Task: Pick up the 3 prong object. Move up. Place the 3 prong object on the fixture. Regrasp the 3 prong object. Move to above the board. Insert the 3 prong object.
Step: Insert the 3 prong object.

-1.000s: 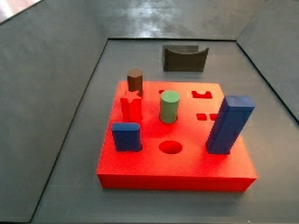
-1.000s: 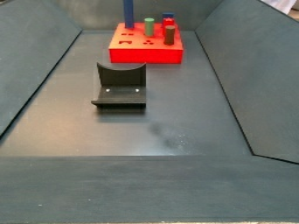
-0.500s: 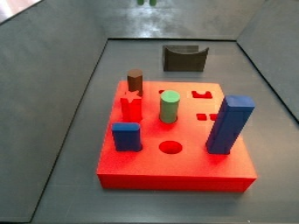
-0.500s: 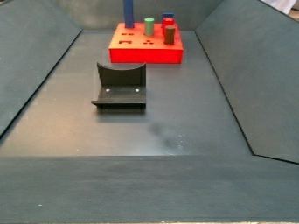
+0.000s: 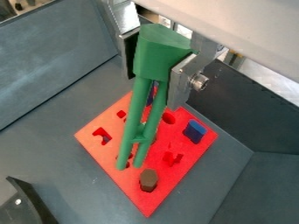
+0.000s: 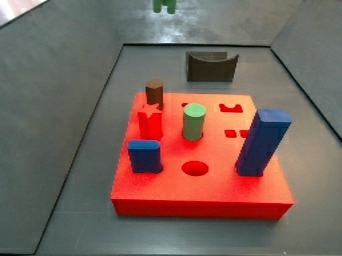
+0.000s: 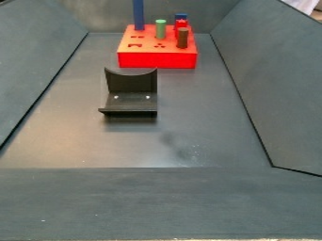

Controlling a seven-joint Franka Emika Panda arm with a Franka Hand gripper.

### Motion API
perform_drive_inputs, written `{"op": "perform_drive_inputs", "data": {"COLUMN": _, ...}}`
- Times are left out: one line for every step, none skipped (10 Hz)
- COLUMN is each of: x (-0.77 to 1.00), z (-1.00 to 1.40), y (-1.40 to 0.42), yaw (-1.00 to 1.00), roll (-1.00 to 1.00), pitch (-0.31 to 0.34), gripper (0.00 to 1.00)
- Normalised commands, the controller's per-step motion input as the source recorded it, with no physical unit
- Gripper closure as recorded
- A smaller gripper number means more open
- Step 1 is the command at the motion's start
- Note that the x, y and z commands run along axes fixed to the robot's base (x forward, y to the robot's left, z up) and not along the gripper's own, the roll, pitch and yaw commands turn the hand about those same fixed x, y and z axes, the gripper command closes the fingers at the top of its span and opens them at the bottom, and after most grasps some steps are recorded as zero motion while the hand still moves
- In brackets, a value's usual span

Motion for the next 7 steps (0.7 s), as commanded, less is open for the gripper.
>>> {"op": "perform_drive_inputs", "data": {"x": 0.88, "z": -0.40, "y": 0.00, "yaw": 0.19, "roll": -0.14, "pitch": -0.091, "gripper": 1.00}}
{"op": "perform_drive_inputs", "data": {"x": 0.91, "z": -0.39, "y": 0.00, "yaw": 0.11, "roll": -0.10, "pitch": -0.109, "gripper": 1.00}}
{"op": "perform_drive_inputs", "data": {"x": 0.49, "z": -0.21, "y": -0.01, "yaw": 0.00, "roll": 0.00, "pitch": -0.044, "gripper": 1.00}}
{"op": "perform_drive_inputs", "data": {"x": 0.11, "z": -0.09, "y": 0.00, "yaw": 0.00, "roll": 0.00, "pitch": -0.026, "gripper": 1.00}}
{"op": "perform_drive_inputs", "data": {"x": 0.15, "z": -0.21, "y": -0.11, "yaw": 0.03, "roll": 0.00, "pitch": -0.087, "gripper": 1.00}}
{"op": "perform_drive_inputs", "data": {"x": 0.20, "z": -0.35, "y": -0.11, "yaw": 0.09, "roll": 0.00, "pitch": -0.061, "gripper": 1.00}}
{"op": "perform_drive_inputs", "data": {"x": -0.16, "z": -0.55, "y": -0.26, "yaw": 0.10, "roll": 0.08, "pitch": -0.029, "gripper": 1.00}}
